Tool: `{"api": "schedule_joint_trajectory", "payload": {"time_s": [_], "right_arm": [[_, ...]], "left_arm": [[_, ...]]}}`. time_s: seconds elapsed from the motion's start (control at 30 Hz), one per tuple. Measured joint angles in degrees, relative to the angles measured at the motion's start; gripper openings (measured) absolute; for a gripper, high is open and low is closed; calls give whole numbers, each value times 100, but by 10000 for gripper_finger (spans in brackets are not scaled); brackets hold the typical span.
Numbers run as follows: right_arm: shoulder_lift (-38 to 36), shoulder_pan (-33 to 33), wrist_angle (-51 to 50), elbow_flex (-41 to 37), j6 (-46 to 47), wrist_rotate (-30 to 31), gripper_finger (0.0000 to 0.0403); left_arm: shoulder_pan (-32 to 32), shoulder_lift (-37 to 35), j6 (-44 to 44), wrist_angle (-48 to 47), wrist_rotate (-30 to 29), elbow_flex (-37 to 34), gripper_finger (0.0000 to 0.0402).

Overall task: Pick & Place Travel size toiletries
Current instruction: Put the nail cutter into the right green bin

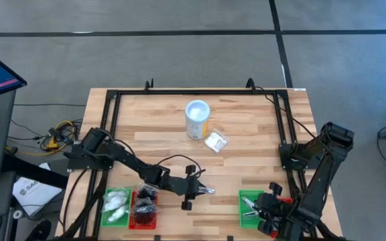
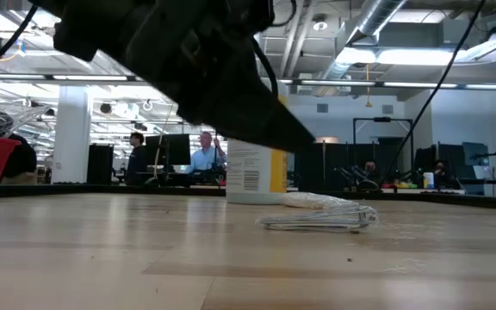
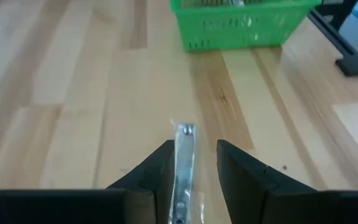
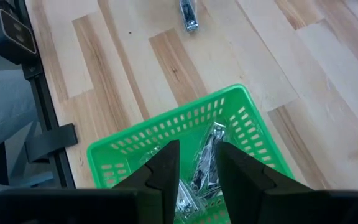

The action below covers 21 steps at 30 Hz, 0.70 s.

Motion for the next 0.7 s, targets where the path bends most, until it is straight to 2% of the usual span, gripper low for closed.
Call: {"api": "schedule_joint_trajectory", "payload": {"time_s": [0.3,0.7], "right_arm": [[0,-113,42,0,-120,11,98],[-2,-299,352,0,-605,65,98]], "left_arm": [[0,344,-1,216,223,2,112],[50,455,53,218,243,-4,112]]}}
